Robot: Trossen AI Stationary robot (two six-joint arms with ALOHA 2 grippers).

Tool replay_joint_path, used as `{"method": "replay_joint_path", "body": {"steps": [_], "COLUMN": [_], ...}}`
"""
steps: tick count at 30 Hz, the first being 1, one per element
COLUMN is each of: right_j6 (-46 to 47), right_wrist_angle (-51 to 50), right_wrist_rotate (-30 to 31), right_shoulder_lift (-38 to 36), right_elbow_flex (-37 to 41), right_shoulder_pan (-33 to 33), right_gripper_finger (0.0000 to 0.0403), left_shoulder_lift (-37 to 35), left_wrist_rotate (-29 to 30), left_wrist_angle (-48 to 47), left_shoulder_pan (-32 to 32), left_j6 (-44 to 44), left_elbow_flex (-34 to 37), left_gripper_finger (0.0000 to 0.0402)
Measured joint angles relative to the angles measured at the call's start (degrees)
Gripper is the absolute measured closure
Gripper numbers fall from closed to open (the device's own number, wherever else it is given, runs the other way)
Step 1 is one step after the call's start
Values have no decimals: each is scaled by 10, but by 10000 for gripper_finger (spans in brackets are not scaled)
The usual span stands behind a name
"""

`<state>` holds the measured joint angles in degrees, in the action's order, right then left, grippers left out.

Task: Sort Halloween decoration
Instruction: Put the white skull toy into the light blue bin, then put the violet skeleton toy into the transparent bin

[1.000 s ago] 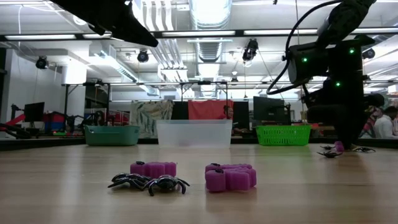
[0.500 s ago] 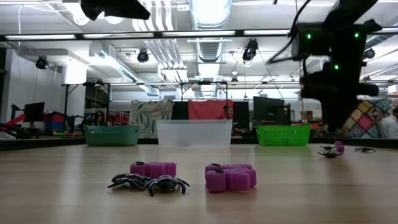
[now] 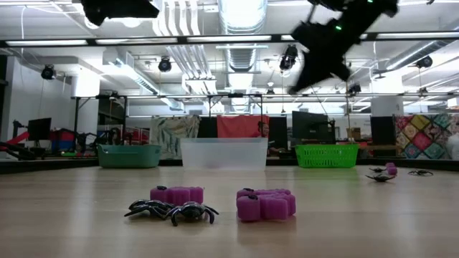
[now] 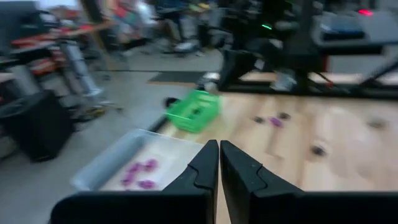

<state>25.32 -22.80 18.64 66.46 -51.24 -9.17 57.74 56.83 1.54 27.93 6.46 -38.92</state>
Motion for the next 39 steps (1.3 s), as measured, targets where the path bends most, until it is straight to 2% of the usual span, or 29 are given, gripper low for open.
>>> {"method": "replay_joint_path", "body": {"steps": [2,5,10,19,25,33,35,39], "right_j6": [-50,-115,-200,-260,-253,-239,-232,-226], "right_wrist_angle": [66,156,220,238,232,154,147,140], "right_wrist_rotate": [-14,-28,-32,-44,-114,-143,-146,-146], "right_shoulder_lift": [25,74,181,402,562,741,767,767], "right_elbow_flex": [-16,-47,-135,-376,-581,-813,-838,-822], "right_shoulder_pan": [0,-1,-11,-63,-97,-113,-113,-112], "right_gripper_finger": [367,366,365,365,365,365,365,365], "left_shoulder_lift": [-15,-44,-90,-151,-168,-178,-178,-176], "left_wrist_rotate": [29,37,37,37,37,37,37,36], "left_wrist_angle": [0,1,0,-1,-3,-17,-17,-20], "left_shoulder_pan": [0,0,0,0,0,2,2,2], "left_j6": [-5,-18,-26,-53,-78,-79,-79,-76], "left_elbow_flex": [-2,-4,-4,-4,-4,-4,-4,-4], "left_gripper_finger": [402,402,402,402,402,402,402,402]}}
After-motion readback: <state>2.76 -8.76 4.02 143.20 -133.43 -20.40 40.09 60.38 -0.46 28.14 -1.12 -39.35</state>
